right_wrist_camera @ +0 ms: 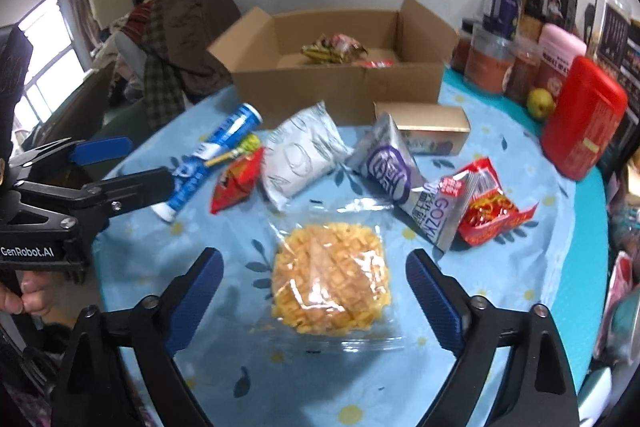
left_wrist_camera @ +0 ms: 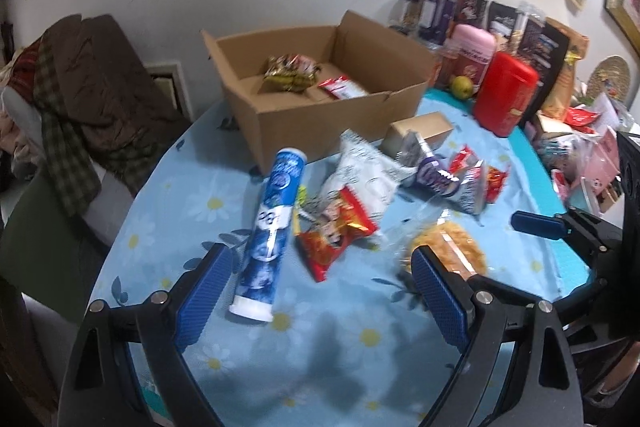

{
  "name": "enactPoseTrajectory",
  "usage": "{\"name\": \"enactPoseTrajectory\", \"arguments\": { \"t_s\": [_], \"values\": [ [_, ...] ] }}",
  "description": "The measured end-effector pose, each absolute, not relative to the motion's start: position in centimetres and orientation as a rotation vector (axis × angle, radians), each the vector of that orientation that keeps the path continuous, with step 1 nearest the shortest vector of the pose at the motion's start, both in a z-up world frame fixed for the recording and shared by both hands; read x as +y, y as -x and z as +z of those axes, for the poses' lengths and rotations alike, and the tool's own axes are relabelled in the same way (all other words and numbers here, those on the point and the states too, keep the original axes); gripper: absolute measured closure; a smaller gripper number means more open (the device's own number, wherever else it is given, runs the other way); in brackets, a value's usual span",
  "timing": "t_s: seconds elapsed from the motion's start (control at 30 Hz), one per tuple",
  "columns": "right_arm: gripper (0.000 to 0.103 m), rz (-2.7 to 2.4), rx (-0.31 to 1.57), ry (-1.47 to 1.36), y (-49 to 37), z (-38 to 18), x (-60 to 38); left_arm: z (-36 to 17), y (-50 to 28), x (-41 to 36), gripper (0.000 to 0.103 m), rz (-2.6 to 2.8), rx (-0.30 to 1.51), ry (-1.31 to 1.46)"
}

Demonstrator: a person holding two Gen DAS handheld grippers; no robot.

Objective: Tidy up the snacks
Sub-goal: 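Move both tools back toward the remaining snacks on the table, then grasp the blue drink tube with the left tool while the right tool grasps the wrapped waffle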

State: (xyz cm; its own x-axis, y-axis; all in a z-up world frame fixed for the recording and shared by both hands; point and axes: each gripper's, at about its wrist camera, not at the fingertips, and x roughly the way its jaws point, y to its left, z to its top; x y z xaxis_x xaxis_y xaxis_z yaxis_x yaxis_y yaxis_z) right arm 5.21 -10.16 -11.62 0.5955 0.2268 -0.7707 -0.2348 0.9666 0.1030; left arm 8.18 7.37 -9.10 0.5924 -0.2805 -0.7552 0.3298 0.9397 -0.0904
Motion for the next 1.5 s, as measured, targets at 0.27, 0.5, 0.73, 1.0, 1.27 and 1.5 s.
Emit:
{"name": "enactPoseTrajectory", "arguments": {
  "t_s": [0.27,0.5,0.73,1.0,1.27,1.5],
  "values": [
    [0.008,0.239,0.959,0.002,-7.1,-13.7,-10.6,-12.3,-10.6,8.5,0.026,-0.32,0.932,-0.057],
    [0.008,0.229,0.99,0.014,-8.2,-14.6,-10.6,-15.1,-13.3,8.9,0.059,-0.311,1.004,-0.053],
    [0.008,0.25,1.037,-0.028,-8.9,-15.9,-11.0,-15.1,-13.6,8.9,0.074,-0.289,1.014,-0.08],
    [0.026,0.271,1.041,-0.049,-7.8,-16.2,-11.6,-14.6,-10.8,8.5,0.074,-0.323,1.068,-0.048],
    [0.028,0.288,1.043,-0.06,-5.4,-15.9,-13.2,-14.4,-6.4,7.1,0.074,-0.384,1.122,-0.004],
    [0.028,0.272,1.039,-0.057,-3.3,-15.5,-15.0,-15.1,-4.4,4.5,0.074,-0.458,1.157,-0.005]
  ]
}}
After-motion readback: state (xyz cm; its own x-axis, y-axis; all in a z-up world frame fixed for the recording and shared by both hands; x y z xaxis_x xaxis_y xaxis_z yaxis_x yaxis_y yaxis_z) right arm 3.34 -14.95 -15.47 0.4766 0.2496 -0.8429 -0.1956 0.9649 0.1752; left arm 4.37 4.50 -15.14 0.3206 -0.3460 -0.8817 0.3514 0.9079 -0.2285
